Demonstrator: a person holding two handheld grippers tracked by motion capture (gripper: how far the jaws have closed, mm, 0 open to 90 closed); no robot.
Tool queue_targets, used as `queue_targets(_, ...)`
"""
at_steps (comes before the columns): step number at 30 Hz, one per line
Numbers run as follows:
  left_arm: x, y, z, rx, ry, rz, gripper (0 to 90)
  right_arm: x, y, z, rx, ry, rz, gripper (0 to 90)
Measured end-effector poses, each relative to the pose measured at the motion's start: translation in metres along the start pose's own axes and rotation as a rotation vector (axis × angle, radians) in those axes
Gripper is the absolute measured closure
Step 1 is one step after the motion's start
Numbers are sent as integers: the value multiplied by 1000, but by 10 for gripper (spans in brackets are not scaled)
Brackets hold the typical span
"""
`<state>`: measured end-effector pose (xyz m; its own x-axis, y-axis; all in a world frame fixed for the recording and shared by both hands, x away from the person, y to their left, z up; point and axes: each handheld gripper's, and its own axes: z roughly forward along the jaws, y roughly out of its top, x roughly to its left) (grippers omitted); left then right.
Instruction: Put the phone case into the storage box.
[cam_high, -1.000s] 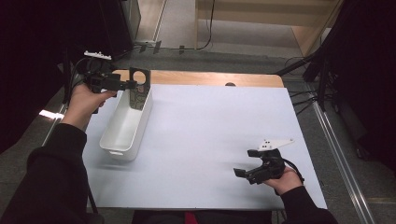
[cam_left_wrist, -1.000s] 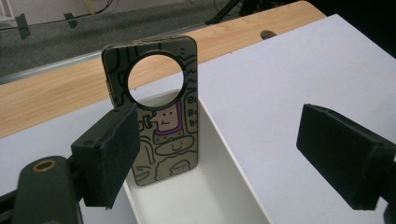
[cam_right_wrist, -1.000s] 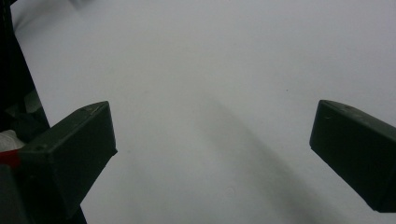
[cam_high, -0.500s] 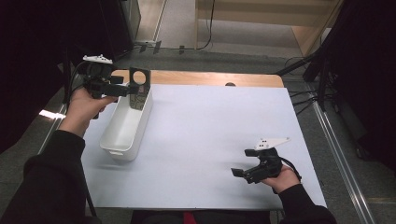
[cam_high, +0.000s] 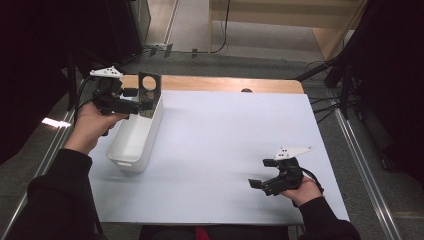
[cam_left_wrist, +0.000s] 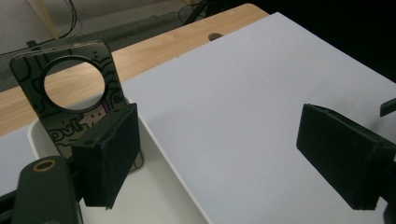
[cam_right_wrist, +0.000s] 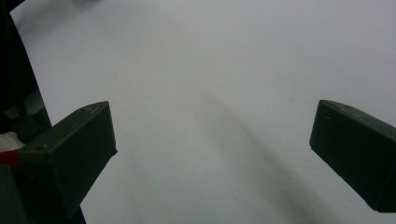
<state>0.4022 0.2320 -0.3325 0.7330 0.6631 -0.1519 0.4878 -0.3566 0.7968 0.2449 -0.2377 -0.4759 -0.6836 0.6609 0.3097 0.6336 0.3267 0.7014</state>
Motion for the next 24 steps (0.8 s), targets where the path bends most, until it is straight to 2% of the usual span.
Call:
queue_targets(13,-13,-11,4,1,-20,27,132,0,-1,-1,0,0,-4,0)
queue_targets(24,-24,-23,7,-3,-42,27,132,0,-1,-1,-2,-1,0,0)
